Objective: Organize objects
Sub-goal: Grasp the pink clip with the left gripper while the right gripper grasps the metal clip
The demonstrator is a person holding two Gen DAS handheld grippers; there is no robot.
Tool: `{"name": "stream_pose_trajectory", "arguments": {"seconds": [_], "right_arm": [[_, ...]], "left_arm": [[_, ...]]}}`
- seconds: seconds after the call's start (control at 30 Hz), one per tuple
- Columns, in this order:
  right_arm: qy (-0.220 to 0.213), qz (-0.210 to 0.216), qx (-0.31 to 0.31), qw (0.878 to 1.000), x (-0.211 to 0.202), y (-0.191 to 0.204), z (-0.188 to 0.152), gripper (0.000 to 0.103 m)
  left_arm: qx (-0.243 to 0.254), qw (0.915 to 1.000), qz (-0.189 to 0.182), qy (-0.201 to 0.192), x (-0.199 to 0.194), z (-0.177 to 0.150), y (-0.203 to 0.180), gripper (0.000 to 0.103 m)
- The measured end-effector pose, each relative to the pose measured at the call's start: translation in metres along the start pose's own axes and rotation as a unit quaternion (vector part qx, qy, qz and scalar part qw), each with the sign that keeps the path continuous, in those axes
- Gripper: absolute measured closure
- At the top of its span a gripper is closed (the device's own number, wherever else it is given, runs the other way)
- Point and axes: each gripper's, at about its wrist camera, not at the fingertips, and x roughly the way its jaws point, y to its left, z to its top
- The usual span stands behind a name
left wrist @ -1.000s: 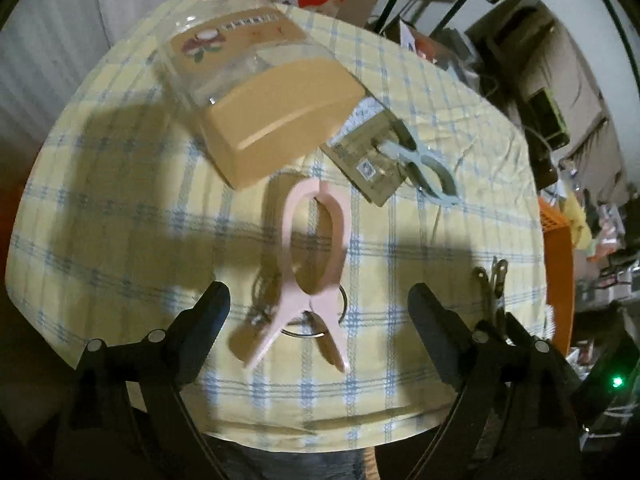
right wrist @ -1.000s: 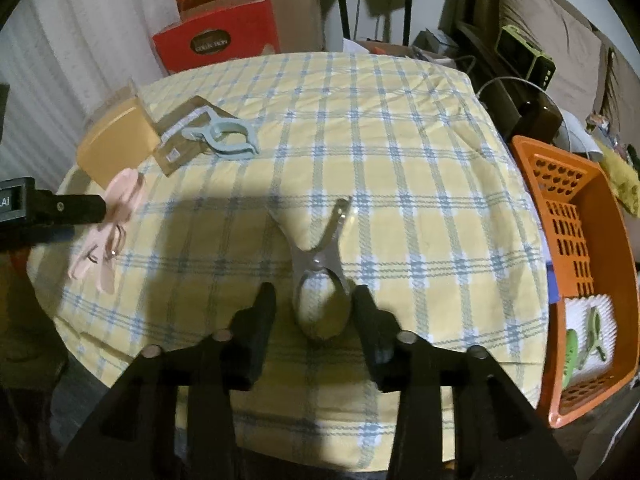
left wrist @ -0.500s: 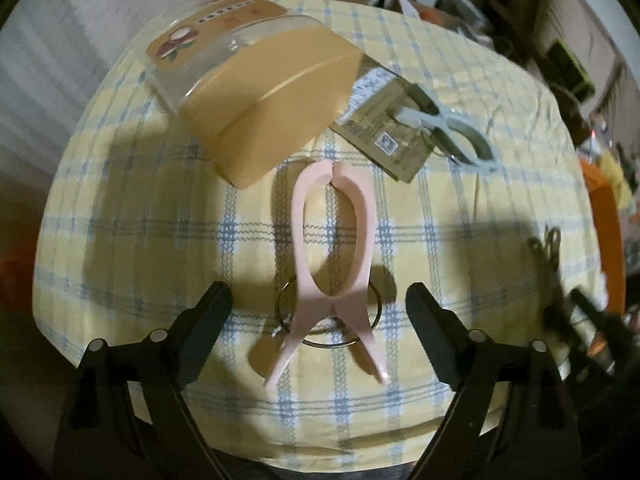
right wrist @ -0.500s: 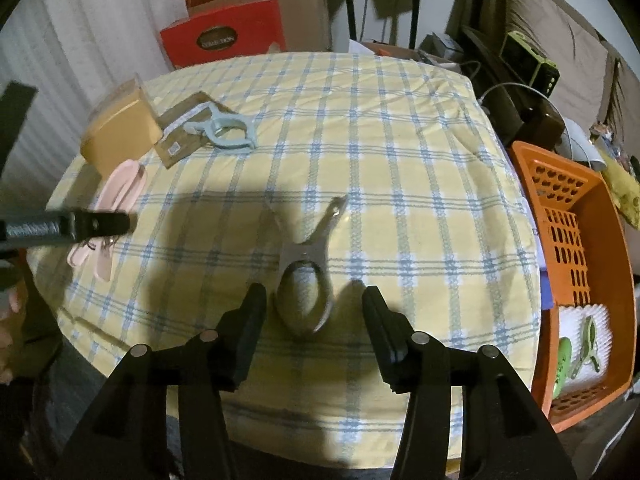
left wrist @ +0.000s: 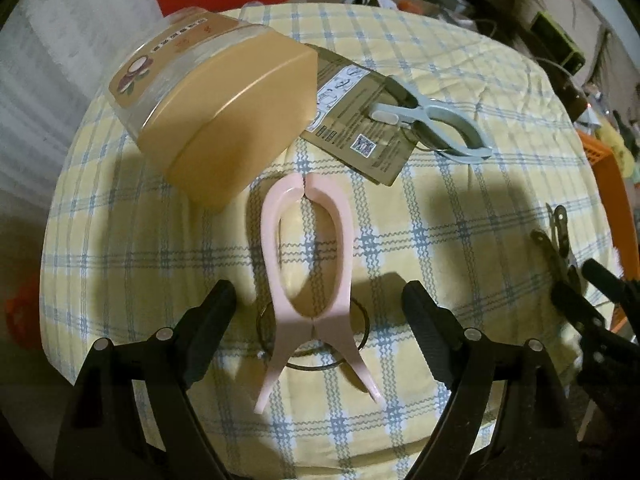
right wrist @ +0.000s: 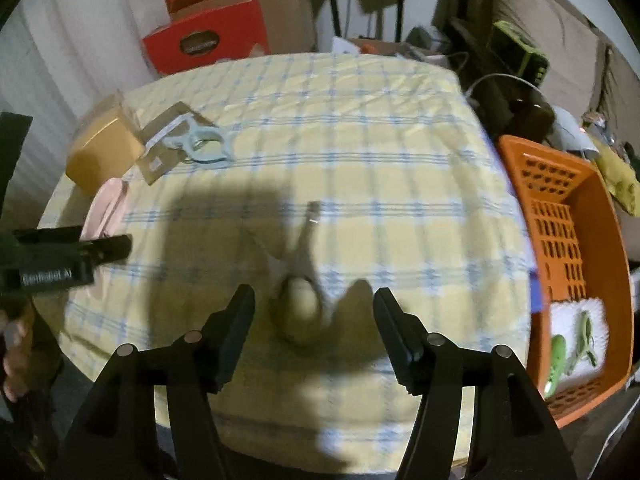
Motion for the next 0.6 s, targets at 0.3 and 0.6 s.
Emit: {"name": "stream_pose_trajectory", "arguments": {"seconds": [0.3, 0.6], "right_arm": [[0.009, -0.028, -0.013, 0.999, 0.015, 0.019, 0.008, 0.044], [-0.018, -0.022, 0.004, 1.000, 0.010, 0.016, 0.004, 0.075]], "left_arm": [[0.021, 0.9994, -0.006, -0.026, -0.005, -0.002, -0.008, 0.033], [0.026, 0.9990, -0.013, -0.034, -0.013, -0.010, -0.010, 0.056]]}}
